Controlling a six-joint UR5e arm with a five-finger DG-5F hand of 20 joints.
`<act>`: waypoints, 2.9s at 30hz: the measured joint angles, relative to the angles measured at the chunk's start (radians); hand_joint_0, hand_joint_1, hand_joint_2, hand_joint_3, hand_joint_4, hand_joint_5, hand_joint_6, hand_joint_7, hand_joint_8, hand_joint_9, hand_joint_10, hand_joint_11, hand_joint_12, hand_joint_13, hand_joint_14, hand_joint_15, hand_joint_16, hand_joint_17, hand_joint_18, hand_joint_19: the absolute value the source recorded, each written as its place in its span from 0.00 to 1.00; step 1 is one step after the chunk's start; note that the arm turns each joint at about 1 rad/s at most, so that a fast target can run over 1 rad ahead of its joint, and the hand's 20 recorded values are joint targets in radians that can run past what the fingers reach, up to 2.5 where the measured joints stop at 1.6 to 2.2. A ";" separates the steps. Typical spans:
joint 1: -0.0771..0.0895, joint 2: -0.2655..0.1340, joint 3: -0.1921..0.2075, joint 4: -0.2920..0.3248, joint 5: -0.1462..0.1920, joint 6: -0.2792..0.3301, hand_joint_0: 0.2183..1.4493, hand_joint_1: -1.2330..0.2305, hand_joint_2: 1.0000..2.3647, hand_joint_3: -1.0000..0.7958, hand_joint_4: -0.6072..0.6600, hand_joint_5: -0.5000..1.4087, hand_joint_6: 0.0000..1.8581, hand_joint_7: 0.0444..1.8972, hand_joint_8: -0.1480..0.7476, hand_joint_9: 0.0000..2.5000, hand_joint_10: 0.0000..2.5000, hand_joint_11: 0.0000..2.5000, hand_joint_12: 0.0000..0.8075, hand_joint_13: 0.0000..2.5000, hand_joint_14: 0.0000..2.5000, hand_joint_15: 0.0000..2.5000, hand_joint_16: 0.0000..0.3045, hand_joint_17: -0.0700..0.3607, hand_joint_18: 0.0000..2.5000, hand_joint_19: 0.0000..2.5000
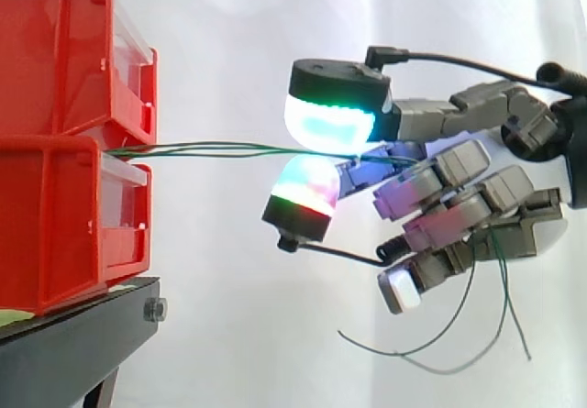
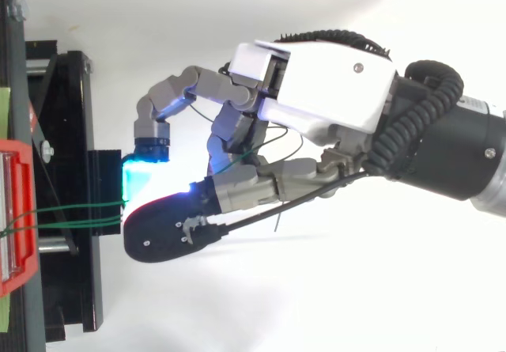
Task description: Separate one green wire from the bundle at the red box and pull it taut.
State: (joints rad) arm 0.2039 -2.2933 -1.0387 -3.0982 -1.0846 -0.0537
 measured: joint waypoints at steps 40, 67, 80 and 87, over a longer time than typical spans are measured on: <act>0.008 0.000 0.108 -0.220 -0.001 0.014 0.42 0.20 0.00 0.28 0.60 0.16 0.50 0.53 0.49 0.50 0.39 0.56 0.43 0.60 0.27 0.53 0.19 0.46 0.38 0.32; 0.008 0.000 0.107 -0.222 0.000 0.044 0.29 0.32 0.00 0.28 0.60 0.18 0.48 0.60 0.51 0.54 0.01 0.60 0.52 0.53 0.01 0.49 0.19 0.47 0.34 0.32; 0.008 0.000 0.106 -0.223 0.000 0.045 0.31 0.30 0.01 0.32 0.61 0.17 0.46 0.57 0.51 0.49 0.01 0.50 0.54 0.45 0.01 0.38 0.19 0.47 0.32 0.30; 0.008 0.000 0.106 -0.222 0.000 0.044 0.34 0.29 0.01 0.39 0.59 0.17 0.47 0.59 0.51 0.47 0.01 0.49 0.54 0.42 0.01 0.36 0.19 0.47 0.32 0.29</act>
State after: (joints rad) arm 0.2117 -2.2933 -0.9326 -3.3199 -1.0845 -0.0092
